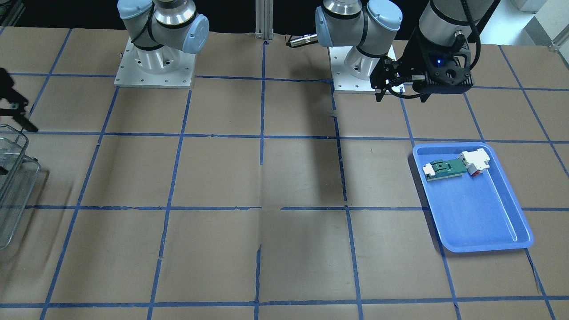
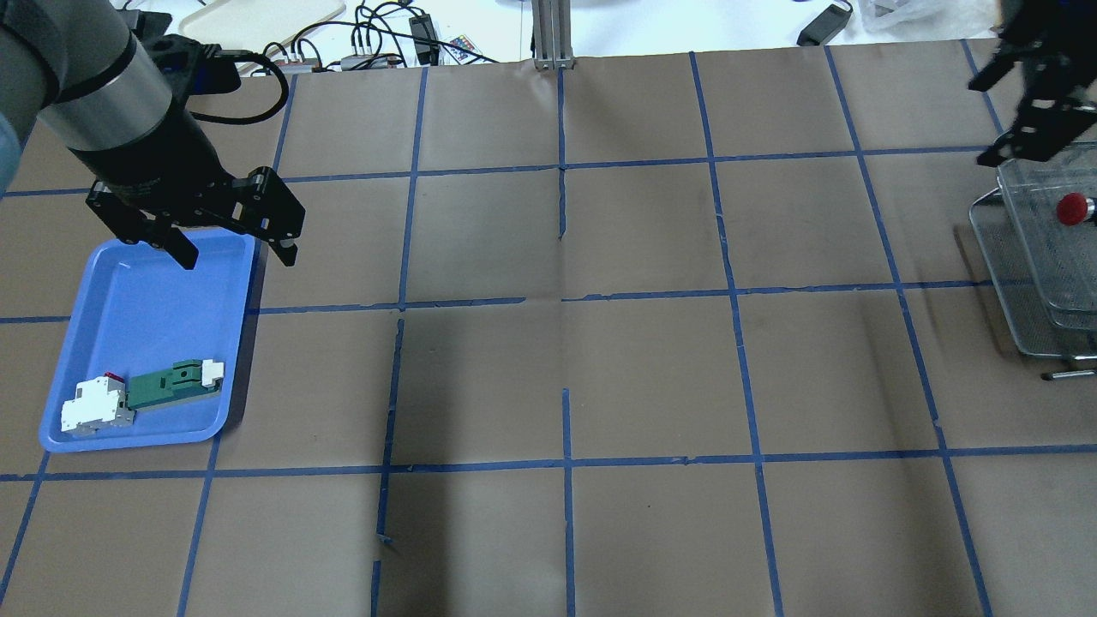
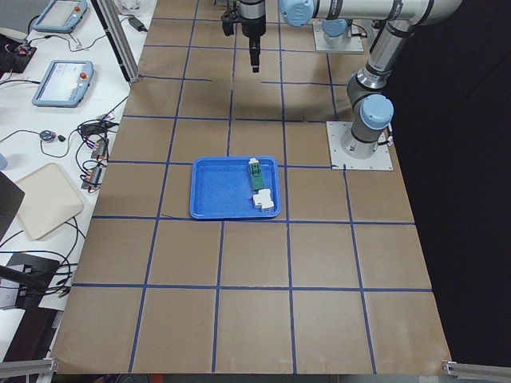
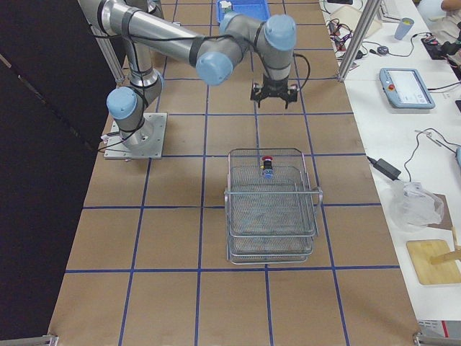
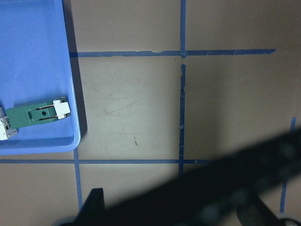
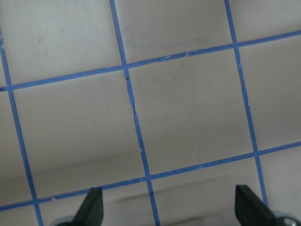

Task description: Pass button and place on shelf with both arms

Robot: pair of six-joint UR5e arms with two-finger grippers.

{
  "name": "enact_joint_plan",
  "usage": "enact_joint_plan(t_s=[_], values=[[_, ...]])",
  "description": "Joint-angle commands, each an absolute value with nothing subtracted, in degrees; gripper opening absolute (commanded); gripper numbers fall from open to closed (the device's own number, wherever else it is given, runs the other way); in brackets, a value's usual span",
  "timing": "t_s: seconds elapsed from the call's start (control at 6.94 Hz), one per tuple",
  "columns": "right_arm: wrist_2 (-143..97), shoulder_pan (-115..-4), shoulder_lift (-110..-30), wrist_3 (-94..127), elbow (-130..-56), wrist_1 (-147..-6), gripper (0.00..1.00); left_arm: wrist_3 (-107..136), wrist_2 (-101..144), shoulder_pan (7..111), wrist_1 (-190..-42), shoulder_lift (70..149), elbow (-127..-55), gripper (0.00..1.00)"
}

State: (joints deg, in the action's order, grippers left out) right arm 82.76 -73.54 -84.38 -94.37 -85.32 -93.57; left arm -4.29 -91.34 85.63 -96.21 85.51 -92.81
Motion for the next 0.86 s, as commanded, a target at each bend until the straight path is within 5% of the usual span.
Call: enact_joint_plan(t_s=[0.0,0.72], values=[[88.3,-93.8,-85.0,-66.1,-85.6,-94.6,1.0,-4.2,-91.2,85.6,-95.9,85.5,-92.8,1.0],[89.5,-92.6,-87.7,-24.6,-83.6,-89.7,1.0,-4.3,-91.8,85.6,-96.1,85.2,-92.8,1.0]])
